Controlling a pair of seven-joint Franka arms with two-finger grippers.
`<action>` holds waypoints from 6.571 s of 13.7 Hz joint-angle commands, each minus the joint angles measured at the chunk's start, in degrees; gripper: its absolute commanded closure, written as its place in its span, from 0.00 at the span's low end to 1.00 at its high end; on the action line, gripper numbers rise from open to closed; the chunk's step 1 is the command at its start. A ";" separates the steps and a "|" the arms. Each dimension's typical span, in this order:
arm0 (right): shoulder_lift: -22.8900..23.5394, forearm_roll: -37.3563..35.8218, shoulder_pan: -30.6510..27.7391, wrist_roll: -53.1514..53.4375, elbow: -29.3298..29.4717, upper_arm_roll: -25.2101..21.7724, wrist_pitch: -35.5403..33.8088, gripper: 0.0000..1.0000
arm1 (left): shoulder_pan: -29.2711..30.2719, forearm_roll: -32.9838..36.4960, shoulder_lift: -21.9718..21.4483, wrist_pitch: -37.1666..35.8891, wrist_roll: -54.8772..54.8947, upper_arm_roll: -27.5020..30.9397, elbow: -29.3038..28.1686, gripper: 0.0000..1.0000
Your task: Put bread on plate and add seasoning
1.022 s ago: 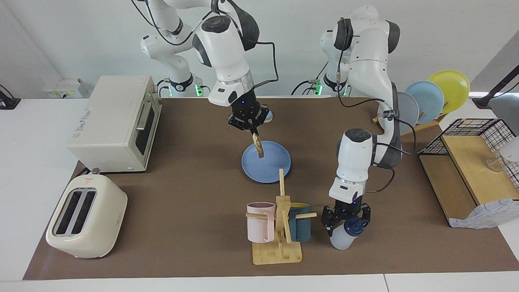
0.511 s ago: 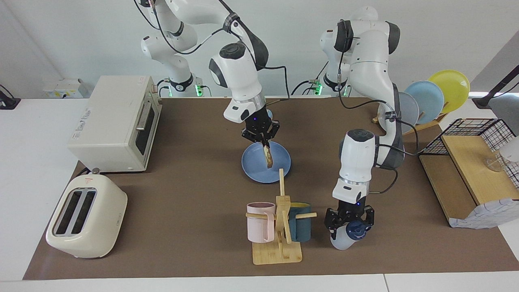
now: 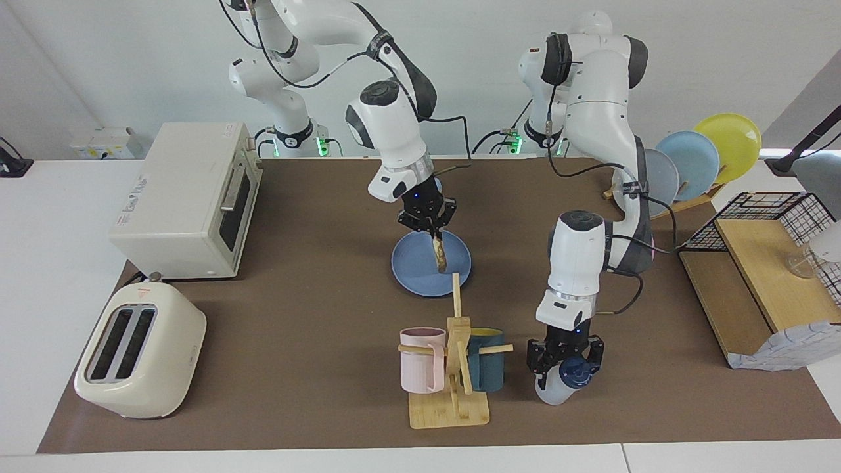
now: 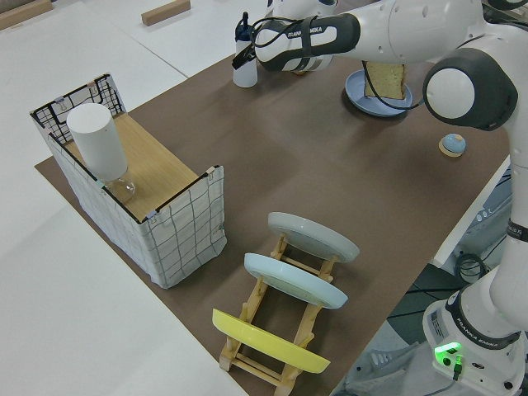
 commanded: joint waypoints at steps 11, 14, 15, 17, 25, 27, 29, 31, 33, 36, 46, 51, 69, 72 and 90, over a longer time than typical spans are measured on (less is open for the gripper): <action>-4.39 3.19 -3.28 -7.64 -12.31 -0.19 8.63 1.00 | 1.26 0.59 -12.51 -3.47 2.80 0.32 -9.07 1.00; -4.47 3.19 -3.89 -7.55 -12.39 -0.19 7.93 1.00 | 1.08 0.59 -19.63 -8.82 7.72 -0.38 -15.05 1.00; -4.47 3.28 -4.07 -7.38 -12.39 -0.19 6.80 0.89 | 1.08 0.50 -22.09 -10.32 9.83 -1.00 -17.16 1.00; -4.48 3.19 -5.56 -7.38 -11.70 -0.27 5.12 0.44 | 0.90 0.42 -28.24 -14.35 12.30 -2.83 -22.25 1.00; -5.00 2.05 -9.33 -7.46 -0.56 -0.89 -9.78 0.00 | 0.11 -16.63 -48.19 -51.93 48.10 -6.10 -25.35 1.00; -5.53 -2.93 -11.71 -7.64 5.68 -0.89 -20.40 0.00 | -1.81 -16.72 -50.84 -59.52 58.06 -6.10 -25.35 1.00; -6.84 -9.17 -13.73 -7.64 12.79 -0.80 -34.10 0.00 | -4.80 -16.72 -52.52 -63.84 63.17 -6.01 -25.44 1.00; -10.17 -10.52 -16.80 -10.17 14.15 -0.89 -41.70 0.00 | -5.86 -16.72 -53.31 -68.05 73.60 -6.01 -25.53 1.00; -13.08 -11.92 -20.92 -17.62 14.24 -0.89 -47.24 0.00 | -5.78 -16.72 -53.75 -70.35 79.87 -6.01 -25.44 1.00; -13.36 -11.41 -27.34 -23.62 15.98 -1.06 -53.32 0.00 | -5.78 -21.10 -55.33 -70.80 82.62 -6.01 -28.16 1.00; -13.17 0.57 -32.20 -28.91 16.08 -0.45 -56.21 0.00 | -5.87 -26.57 -60.35 -59.20 82.97 -6.01 -37.04 1.00; -16.07 3.89 -20.43 -29.69 14.51 1.84 -57.19 0.00 | -5.95 -26.57 -60.35 -59.11 82.71 -6.10 -37.04 1.00; -10.98 16.99 2.07 13.71 15.99 2.10 -26.01 0.41 | -6.22 -26.57 -60.43 -59.02 82.01 -6.63 -37.04 1.00; -9.84 15.59 4.10 14.51 16.26 2.01 -24.42 0.50 | -6.22 -26.57 -60.43 -59.02 82.01 -6.63 -37.04 1.00; -8.96 13.12 4.28 14.51 15.99 2.10 -20.20 0.72 | -6.22 -26.57 -60.43 -59.11 81.92 -6.63 -37.04 1.00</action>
